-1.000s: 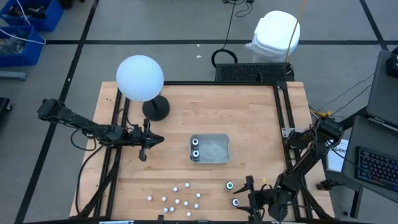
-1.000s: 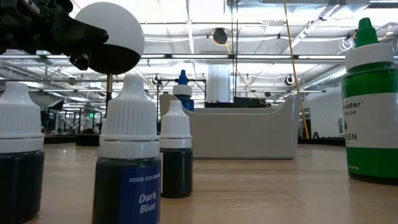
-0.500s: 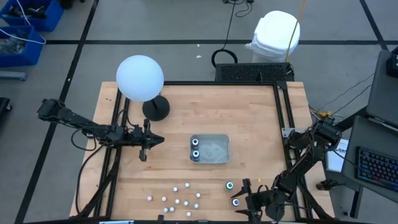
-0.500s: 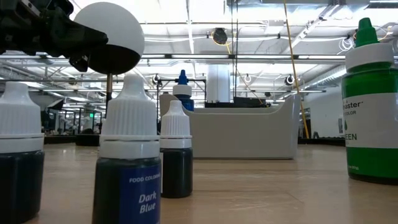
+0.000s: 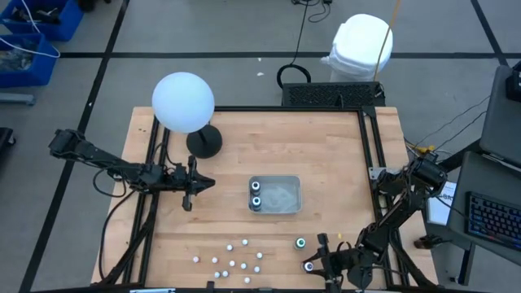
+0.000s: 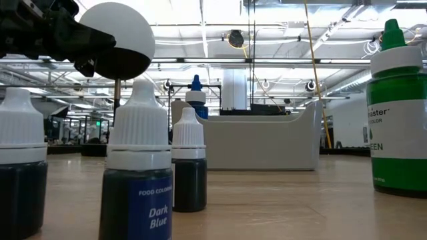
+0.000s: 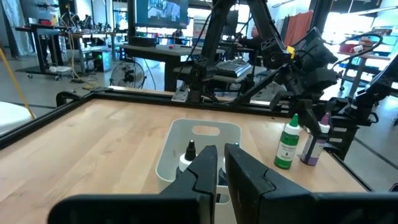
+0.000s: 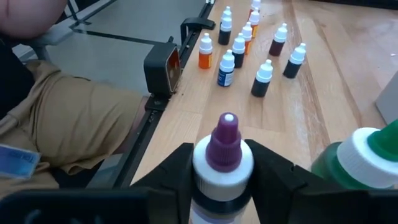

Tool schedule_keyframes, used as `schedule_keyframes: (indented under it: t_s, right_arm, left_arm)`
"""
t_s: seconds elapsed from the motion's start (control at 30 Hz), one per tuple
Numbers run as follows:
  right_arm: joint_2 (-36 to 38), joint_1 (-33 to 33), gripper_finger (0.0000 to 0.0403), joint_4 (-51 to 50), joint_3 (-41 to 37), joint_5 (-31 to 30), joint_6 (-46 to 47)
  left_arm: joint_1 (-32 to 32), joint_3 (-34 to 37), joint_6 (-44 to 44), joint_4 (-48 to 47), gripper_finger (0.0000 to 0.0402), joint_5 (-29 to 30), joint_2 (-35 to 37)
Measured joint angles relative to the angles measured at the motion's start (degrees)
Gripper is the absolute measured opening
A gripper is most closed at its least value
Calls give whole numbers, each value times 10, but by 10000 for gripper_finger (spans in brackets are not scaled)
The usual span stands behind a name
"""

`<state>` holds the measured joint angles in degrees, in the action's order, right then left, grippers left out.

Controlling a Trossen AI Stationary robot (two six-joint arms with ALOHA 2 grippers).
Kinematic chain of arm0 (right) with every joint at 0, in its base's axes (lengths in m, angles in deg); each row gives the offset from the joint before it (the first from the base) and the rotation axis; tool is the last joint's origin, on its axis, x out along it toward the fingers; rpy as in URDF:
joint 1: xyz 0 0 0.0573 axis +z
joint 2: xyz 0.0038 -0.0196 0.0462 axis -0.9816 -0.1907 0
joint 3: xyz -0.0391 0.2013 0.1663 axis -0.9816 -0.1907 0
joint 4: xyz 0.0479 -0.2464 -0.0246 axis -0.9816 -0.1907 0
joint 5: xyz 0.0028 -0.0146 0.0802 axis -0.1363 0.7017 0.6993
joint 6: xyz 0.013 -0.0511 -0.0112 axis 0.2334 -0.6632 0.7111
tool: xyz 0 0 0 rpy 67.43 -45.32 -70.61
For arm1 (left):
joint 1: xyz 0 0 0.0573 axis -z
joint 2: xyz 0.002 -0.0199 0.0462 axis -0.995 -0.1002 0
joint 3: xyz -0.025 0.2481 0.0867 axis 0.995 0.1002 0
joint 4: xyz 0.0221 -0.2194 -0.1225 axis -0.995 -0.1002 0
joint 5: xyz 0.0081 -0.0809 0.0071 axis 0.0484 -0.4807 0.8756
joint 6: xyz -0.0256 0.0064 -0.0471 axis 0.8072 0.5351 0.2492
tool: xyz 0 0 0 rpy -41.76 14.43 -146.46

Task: Pick & Place food coloring
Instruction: Put the large purple food coloring bottle into the gray bin

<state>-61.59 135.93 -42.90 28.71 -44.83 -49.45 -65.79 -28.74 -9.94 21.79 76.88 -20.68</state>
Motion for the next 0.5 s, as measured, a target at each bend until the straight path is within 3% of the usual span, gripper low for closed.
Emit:
schedule_keyframes:
  t_s: [0.27, 0.5]
  right_arm:
    - [5, 0, 111, 35, 0, 7, -19]
    - [91, -11, 111, 47, 21, 48, -109]
  left_arm:
    - [0, 0, -1, 0, 37, 0, 0]
    - [0, 0, 14, -11, 37, 0, 0]
